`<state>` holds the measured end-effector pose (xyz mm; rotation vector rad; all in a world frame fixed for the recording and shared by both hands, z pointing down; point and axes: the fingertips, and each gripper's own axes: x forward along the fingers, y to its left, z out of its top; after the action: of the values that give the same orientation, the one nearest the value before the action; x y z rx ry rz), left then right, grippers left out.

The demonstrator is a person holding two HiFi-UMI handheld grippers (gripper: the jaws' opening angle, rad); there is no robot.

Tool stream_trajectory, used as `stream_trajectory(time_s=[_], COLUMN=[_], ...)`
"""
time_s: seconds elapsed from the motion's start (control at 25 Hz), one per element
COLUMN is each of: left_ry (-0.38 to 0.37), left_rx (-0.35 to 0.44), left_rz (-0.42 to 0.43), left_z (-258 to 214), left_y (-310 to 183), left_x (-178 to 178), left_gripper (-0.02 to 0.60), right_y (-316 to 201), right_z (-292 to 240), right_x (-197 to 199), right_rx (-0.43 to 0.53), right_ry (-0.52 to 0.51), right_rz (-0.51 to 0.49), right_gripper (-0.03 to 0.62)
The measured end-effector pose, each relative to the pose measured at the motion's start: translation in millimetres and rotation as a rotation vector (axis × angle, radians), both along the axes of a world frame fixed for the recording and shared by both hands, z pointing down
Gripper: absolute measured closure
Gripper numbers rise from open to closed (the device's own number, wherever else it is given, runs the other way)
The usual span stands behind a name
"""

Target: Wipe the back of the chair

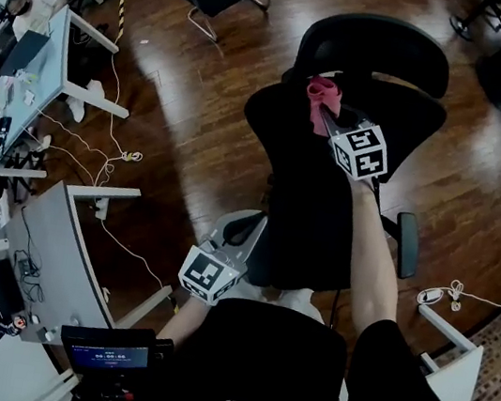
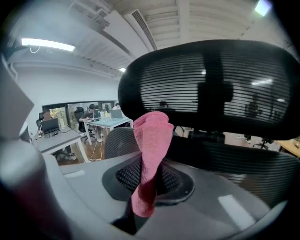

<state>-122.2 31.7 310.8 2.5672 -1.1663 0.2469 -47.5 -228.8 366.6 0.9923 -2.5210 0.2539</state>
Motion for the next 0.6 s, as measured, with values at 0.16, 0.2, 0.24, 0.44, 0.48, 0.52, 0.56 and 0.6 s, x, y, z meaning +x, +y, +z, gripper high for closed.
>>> stream_trajectory(time_s=[0.16, 0.2, 0.24, 0.44, 0.48, 0.52, 0.56, 0.6], left_ry=[-0.008, -0.011, -0.014, -0.014, -0.015, -0.014, -0.013, -0.012], left_rx=[-0.007, -0.012, -0.013, -0.005, -0.005, -0.008, -0.012, -0.016], left_rz=[0.030, 0.037, 0.044, 0.078, 0.081, 0.083, 0.085, 0.088], left_z=[1.8, 1.4, 1.0, 3.8, 4.1, 4.3, 4.7, 5.3], left_y=[-6.9, -7.4, -7.5, -7.7, -7.7, -6.9, -5.3, -3.6], left_x=[26.4, 34.0, 42.2, 74.9, 79.3, 83.7, 88.3, 92.6], left_gripper=[0.594, 0.594, 0.594, 0.594, 0.594, 0.594, 0.594, 0.594], right_y=[-19.7, -23.2, -26.4, -41.8, -44.0, -45.3, -45.3, -44.9], right_z=[0.0, 0.6, 0.9, 3.0, 4.6, 6.6, 9.3, 12.1], right_x=[58.7, 73.7, 89.3, 167.6, 182.4, 197.2, 212.2, 226.7], right_rx=[-0.004, -0.005, -0.005, -0.011, -0.014, -0.019, -0.025, -0.032], right_ry=[-0.012, -0.010, -0.008, -0.008, -0.007, -0.006, -0.005, -0.005], right_rz=[0.081, 0.097, 0.115, 0.226, 0.251, 0.275, 0.299, 0.322], right_gripper=[0.543, 0.543, 0.543, 0.543, 0.543, 0.543, 0.543, 0.543])
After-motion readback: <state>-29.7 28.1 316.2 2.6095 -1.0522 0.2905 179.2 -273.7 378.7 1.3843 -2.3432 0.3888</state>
